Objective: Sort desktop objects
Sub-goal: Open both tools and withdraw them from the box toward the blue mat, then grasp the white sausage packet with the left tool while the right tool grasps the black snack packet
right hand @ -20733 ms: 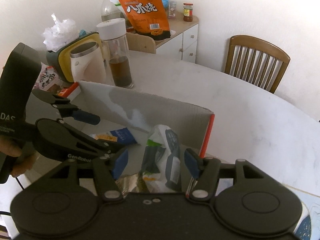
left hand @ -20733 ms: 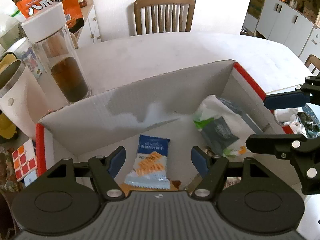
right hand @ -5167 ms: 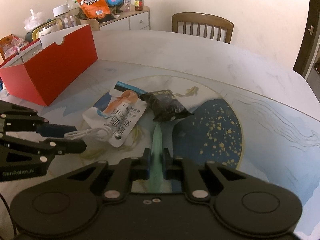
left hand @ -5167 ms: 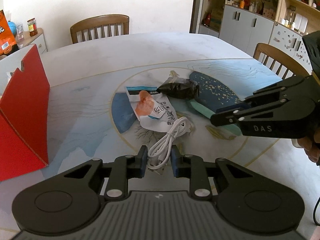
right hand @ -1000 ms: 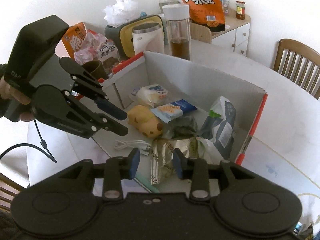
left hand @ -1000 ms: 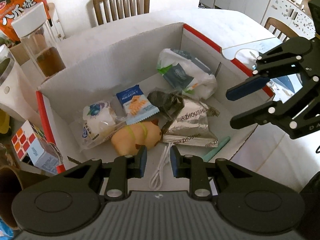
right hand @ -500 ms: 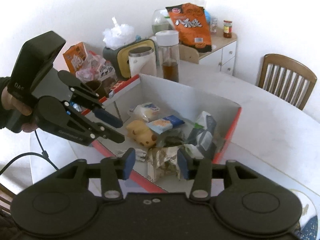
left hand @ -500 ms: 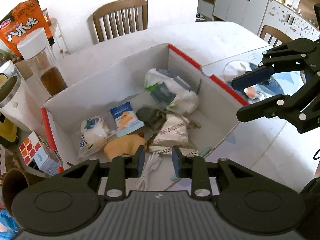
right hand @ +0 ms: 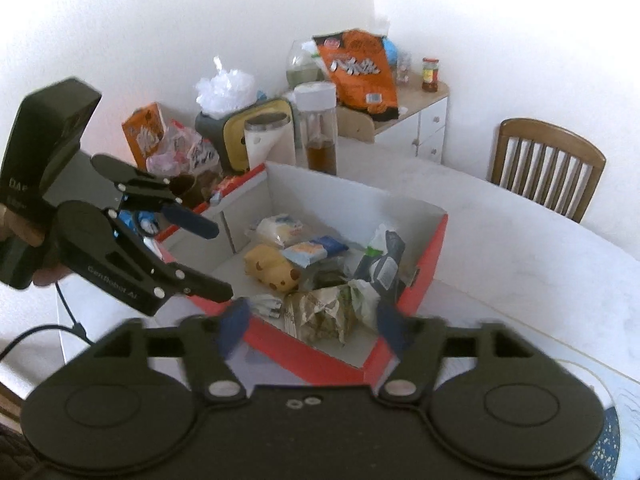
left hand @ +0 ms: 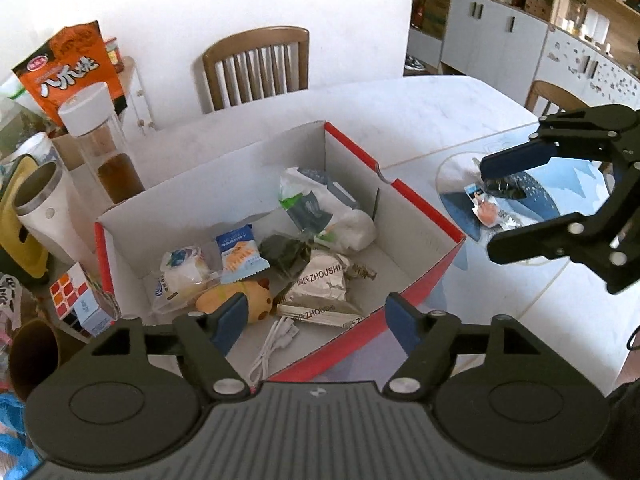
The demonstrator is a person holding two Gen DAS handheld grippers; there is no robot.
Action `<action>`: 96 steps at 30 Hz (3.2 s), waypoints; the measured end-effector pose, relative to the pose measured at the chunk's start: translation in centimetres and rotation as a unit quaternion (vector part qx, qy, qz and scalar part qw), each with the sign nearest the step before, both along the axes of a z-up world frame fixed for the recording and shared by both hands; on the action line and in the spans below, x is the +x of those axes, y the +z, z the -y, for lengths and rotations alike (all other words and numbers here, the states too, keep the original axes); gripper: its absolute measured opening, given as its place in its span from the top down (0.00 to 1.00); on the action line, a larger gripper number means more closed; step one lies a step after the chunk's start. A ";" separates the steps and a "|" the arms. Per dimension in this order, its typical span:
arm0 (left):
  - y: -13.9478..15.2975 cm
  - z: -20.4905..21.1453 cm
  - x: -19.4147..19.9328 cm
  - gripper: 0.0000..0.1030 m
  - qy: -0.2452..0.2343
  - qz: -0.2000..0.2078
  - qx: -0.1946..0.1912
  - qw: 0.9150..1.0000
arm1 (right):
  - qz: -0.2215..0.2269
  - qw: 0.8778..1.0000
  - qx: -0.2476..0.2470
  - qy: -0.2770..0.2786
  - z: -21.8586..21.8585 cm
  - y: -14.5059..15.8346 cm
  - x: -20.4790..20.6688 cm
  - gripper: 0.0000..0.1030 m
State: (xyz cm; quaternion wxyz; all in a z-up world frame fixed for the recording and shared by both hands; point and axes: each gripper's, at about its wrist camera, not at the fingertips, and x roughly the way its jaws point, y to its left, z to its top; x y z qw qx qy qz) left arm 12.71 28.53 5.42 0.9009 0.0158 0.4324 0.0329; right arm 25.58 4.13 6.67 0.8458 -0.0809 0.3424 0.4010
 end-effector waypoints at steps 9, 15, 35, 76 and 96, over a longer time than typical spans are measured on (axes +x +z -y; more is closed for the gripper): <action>-0.1 1.0 -0.7 0.15 0.025 0.017 -0.007 1.000 | 0.003 1.000 0.015 -0.010 1.4 0.5 -0.9 0.16; 0.3 2.2 -1.3 0.01 0.048 0.043 0.008 0.998 | 0.008 1.000 0.019 -0.019 2.5 0.6 -1.7 0.13; 0.9 8.2 -1.0 0.01 0.057 0.066 0.046 0.995 | 0.032 0.997 0.015 -0.063 9.2 0.6 -3.4 0.11; -7.9 24.6 11.8 0.01 0.016 0.050 0.009 0.999 | -0.005 0.988 -0.044 -0.148 24.0 -7.9 4.3 0.13; -14.4 26.4 17.0 0.00 0.074 0.029 0.042 0.996 | -0.037 0.994 -0.053 -0.092 22.4 -11.7 9.6 0.24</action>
